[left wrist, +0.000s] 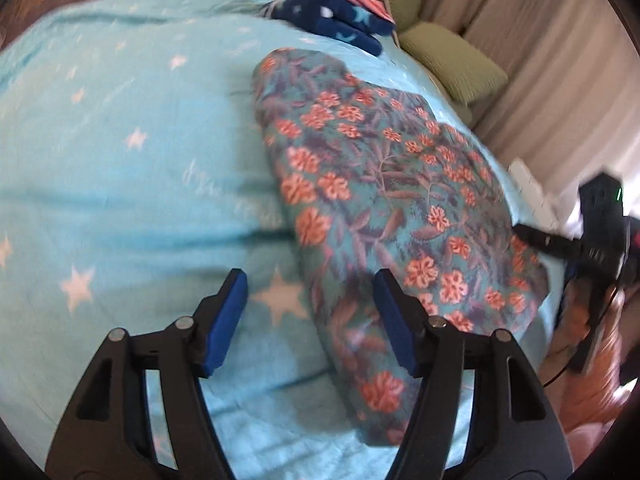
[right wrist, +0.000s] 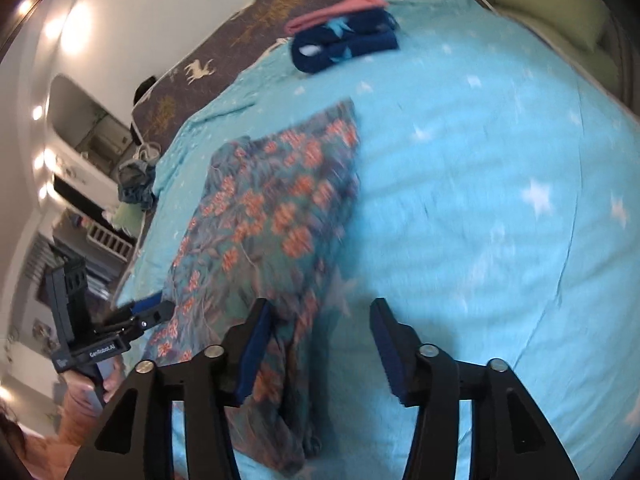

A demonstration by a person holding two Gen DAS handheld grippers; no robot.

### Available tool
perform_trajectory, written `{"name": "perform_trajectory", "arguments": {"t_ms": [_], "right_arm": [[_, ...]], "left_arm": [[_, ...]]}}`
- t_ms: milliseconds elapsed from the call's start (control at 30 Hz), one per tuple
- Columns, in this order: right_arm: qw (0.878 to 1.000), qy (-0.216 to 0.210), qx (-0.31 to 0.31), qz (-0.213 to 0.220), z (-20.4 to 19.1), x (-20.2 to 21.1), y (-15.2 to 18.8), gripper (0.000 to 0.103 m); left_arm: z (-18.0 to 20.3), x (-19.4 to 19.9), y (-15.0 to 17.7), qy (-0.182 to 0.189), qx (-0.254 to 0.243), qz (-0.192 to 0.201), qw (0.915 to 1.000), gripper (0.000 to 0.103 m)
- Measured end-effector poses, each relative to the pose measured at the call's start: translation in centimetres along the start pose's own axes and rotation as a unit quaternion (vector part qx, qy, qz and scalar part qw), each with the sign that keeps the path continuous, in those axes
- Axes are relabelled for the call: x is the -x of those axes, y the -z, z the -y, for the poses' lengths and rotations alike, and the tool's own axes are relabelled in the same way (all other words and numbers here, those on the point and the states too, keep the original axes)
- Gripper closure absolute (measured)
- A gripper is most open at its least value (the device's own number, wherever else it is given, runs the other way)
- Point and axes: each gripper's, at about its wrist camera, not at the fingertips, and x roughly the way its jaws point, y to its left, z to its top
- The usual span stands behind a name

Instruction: Fold small clothes

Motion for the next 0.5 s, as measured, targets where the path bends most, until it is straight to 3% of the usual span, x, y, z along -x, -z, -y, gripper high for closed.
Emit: {"name": "perform_trajectory", "arguments": {"t_ms": [100, 233, 300, 367, 500], "right_arm": [[1.000, -0.008, -0.014, 0.005, 0.3, 0.9, 0.7, 0.048], [1.000, -0.005, -0.001, 0.002, -0.3, 1.9, 2.1, 0.048], [1.000, -0.004, 0.011, -0.007, -0.5, 1.8, 2.9, 0.044], [1.000, 0.004, 0.024, -0.005, -0.6, 1.6, 3.7, 0.044], [0.999, 0.020, 0.041, -0.007, -1.2, 2.0, 4.1, 0.043]], "left_arm": [[0.3, 1.2, 0.6, 0.005, 0.003, -0.004, 1.0000, 0.037], [1.6, 2.0, 2.6, 0.038, -0.036, -0.005, 0.9986, 0.034], [1.7, 1.2, 3.9, 0.025, -0.053, -0.010, 0.9982, 0.033], [2.1, 1.6, 5.1, 0.016, -0.074, 0.020, 0.9969, 0.033], [2.0, 2.4, 4.9, 0.026, -0.062, 0.007, 0.9977, 0.033]]}}
